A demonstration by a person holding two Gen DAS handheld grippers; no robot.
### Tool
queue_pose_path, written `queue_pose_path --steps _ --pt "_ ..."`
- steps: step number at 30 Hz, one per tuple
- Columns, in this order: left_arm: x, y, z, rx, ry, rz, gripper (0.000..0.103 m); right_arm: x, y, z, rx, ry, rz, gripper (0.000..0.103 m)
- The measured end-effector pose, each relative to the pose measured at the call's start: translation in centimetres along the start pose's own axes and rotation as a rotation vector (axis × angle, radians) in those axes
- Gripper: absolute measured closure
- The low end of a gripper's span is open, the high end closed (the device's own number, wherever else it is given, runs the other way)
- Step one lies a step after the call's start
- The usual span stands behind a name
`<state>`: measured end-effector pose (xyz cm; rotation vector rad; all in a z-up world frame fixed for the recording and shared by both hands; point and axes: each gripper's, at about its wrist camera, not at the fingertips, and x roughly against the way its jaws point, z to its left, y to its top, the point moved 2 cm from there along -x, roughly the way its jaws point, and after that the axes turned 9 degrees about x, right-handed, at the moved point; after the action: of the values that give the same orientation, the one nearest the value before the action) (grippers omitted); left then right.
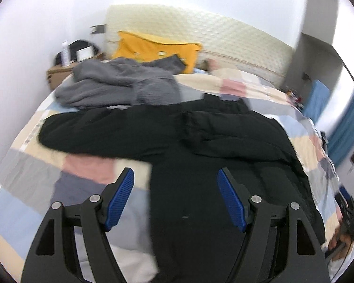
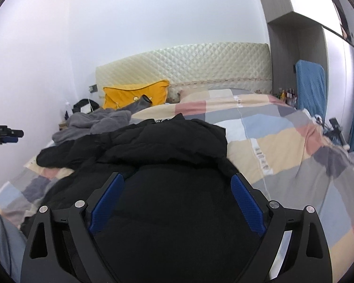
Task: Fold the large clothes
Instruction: 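Grasp the other black sleeve cuff with the left gripper and lift it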
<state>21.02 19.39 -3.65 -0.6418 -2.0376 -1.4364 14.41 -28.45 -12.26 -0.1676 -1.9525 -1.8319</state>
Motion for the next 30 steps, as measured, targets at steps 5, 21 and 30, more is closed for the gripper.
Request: queue_pose_path --steps 5,21,30 --pt "0.3 2.0 7.2 0.141 0.046 0.009 0.029 0.9 -0.8 0.1 -0.014 -0.029 -0.005 0.005" --pt "-9.2 7.2 28.7 0.663 0.011 -0.016 0.016 -1.6 -1.6 -0.7 -0.059 -0.164 0.047 0.001" --pt "-20.5 5.0 35.1 0.71 0.123 0.036 0.01 -5.0 -1.1 0.4 -0.079 -0.169 0.11 0.001"
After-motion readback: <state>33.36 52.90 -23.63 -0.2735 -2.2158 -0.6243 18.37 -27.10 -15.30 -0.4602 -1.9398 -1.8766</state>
